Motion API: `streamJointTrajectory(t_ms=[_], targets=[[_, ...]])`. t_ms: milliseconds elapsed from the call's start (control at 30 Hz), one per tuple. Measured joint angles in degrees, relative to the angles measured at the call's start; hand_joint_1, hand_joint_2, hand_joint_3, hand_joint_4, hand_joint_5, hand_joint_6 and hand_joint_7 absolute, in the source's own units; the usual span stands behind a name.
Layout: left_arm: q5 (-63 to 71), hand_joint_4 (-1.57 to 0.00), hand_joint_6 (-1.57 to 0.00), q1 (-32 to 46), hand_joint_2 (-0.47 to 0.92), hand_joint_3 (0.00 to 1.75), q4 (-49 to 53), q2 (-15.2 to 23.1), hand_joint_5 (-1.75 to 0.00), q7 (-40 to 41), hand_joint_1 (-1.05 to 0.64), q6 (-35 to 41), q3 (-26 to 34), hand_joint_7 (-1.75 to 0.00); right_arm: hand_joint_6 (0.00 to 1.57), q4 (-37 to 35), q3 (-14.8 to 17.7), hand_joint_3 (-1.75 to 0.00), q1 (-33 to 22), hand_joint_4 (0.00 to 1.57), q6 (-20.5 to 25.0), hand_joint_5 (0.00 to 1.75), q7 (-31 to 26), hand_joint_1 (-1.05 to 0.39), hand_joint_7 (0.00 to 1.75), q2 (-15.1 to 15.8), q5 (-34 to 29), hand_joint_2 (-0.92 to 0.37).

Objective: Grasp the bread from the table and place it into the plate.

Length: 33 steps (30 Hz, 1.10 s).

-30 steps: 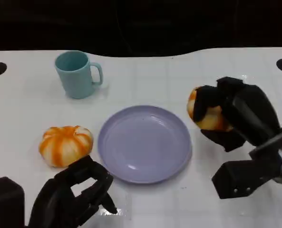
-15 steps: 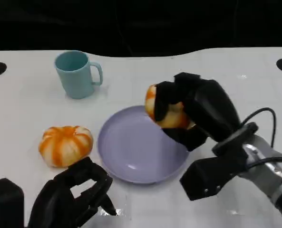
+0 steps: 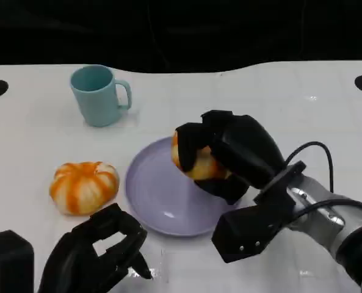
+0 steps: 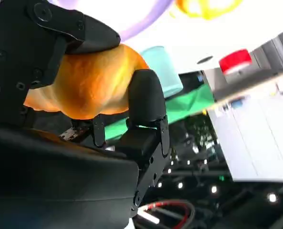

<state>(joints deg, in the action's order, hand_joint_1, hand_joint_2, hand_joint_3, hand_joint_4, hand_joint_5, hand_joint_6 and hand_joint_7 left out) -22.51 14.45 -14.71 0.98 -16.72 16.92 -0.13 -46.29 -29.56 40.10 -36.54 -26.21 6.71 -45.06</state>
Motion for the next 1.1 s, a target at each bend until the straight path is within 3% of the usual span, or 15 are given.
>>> streamJointTrajectory(t_ms=[33, 67, 133, 167, 233, 333, 533, 867, 1100], targets=[[0.0, -0.72, -0.68, 0.0, 0.92, 0.31, 0.0, 0.0, -1.75, 0.0, -0.54, 0.0, 0.0, -1.47, 0.93, -0.2, -0.4, -1.13, 0.3, 0.91, 0.1, 1.60, 1.0, -0.17, 1.03, 0.2, -0.2, -0.36], [0.0, -0.71, -0.68, 0.1, 0.92, 0.31, -0.1, -0.1, -1.75, 0.0, -0.54, 0.0, -0.1, -1.47, 0.96, -0.3, -0.6, -0.83, 0.5, 0.89, 0.2, 1.39, 2.1, -0.23, 0.77, 0.4, -0.2, -0.46], [0.0, -0.71, -0.68, 0.1, 0.92, 0.31, -0.3, -0.2, -1.75, 0.0, -0.54, 0.0, -0.1, -1.47, 1.00, -0.3, -0.7, -0.42, 0.7, 0.85, 0.6, 1.14, 4.9, -0.30, 0.43, 1.0, -0.1, -0.65], [0.0, -0.71, -0.68, 0.1, 0.92, 0.31, -0.4, -0.2, -1.75, 0.0, -0.54, 0.0, -0.1, -1.47, 0.99, -0.2, -0.7, -0.26, 0.7, 0.79, 0.9, 1.03, 6.6, -0.34, 0.27, 1.3, 0.0, -0.73], [0.0, -0.71, -0.69, 0.2, 0.92, 0.31, -0.4, -0.3, -1.75, 0.0, -0.54, 0.0, -0.1, -1.47, 0.83, 0.3, -0.7, -0.12, 0.7, 0.65, 1.9, 0.63, 10.1, -0.46, 0.07, 1.8, 0.2, -0.87], [0.0, -0.72, -0.69, 0.2, 0.92, 0.30, -0.7, -0.4, -1.75, 0.0, -0.55, 0.0, -0.1, -1.46, 0.61, 2.2, -0.8, -0.14, 0.6, 0.45, 3.7, 0.41, 15.8, -0.58, 0.01, 3.1, 0.2, -0.92], [0.1, -0.72, -0.71, 0.2, 0.92, 0.30, -0.9, -0.4, -1.75, 0.3, -0.55, 0.1, -0.1, -1.44, 0.35, 7.7, -0.5, -0.21, -0.2, 0.22, 6.7, 0.26, 27.6, -0.70, 0.00, 4.9, 3.8, -0.92], [0.2, -0.71, -0.71, 0.1, 0.92, 0.32, -1.2, -0.3, -1.75, 0.7, -0.54, 0.1, -0.1, -1.44, 0.17, 17.6, 2.0, -0.27, -3.8, 0.06, 11.9, 0.20, 41.1, -0.78, 0.00, 6.9, 11.6, -0.92], [0.3, -0.72, -0.72, 0.1, 0.92, 0.31, -1.2, -0.3, -1.75, 0.7, -0.55, 0.1, -0.1, -1.45, 0.16, 25.5, 4.1, -0.28, -5.6, 0.08, 15.2, 0.22, 47.5, -0.79, 0.00, 8.2, 15.6, -0.92]])
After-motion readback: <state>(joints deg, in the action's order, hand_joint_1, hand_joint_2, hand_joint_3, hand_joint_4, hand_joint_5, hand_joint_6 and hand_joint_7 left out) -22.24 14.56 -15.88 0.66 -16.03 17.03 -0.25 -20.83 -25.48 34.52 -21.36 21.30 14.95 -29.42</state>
